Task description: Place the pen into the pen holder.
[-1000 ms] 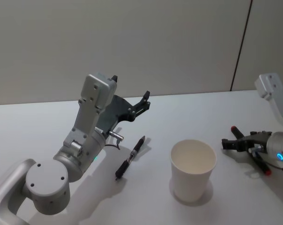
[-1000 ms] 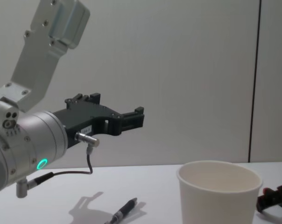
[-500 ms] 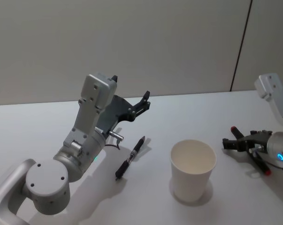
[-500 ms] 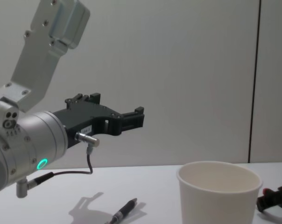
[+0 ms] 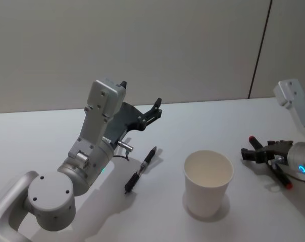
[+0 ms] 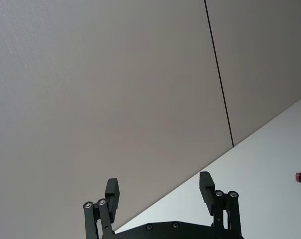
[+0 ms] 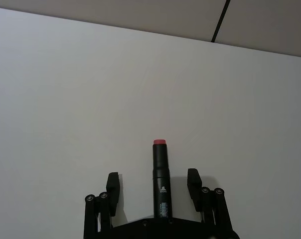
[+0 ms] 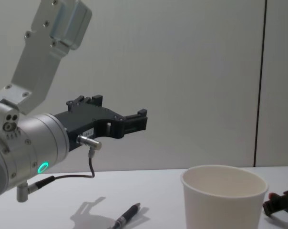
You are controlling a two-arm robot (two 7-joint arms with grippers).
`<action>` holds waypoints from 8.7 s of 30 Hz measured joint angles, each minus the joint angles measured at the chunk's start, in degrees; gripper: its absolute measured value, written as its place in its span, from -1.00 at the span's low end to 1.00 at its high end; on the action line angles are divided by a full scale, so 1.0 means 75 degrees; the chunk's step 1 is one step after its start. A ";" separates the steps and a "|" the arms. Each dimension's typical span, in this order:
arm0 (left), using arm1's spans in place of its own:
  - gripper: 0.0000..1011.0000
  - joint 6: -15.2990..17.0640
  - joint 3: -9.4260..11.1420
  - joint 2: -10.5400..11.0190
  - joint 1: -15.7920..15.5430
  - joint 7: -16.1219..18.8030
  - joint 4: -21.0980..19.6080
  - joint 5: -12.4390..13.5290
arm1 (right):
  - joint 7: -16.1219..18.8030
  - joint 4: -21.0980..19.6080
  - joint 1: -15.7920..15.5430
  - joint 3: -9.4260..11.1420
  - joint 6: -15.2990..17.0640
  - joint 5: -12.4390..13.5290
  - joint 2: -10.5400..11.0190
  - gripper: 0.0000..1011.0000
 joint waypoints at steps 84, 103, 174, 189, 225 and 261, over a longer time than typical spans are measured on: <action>0.98 0.0000 0.0000 0.0000 0.0000 0.0000 0.0000 0.0000 | 0.0020 0.0019 -0.0002 -0.0001 -0.0010 -0.0034 0.0001 -0.64; 0.98 0.0000 0.0000 0.0000 0.0000 0.0000 0.0000 0.0000 | 0.0173 0.0046 0.0203 -0.0086 -0.0239 -0.0208 -0.0112 -0.64; 0.98 0.0000 0.0000 0.0000 0.0000 0.0000 0.0000 0.0000 | 0.2037 -0.2414 -0.0378 -0.0467 -0.3654 0.0558 0.0044 -0.64; 0.98 0.0000 0.0000 0.0000 0.0000 0.0000 0.0000 0.0000 | 0.2621 -0.3131 -0.0870 -0.0620 -0.3983 0.0867 0.0425 -0.64; 0.98 0.0000 0.0000 0.0000 0.0000 0.0000 0.0000 0.0000 | 0.1135 -0.2347 -0.1698 -0.1289 -0.5689 0.0086 0.0118 -0.64; 0.98 0.0000 0.0000 0.0000 0.0000 0.0000 0.0000 0.0000 | 0.0901 -0.2148 -0.1840 -0.1355 -0.5930 0.0033 0.0099 0.71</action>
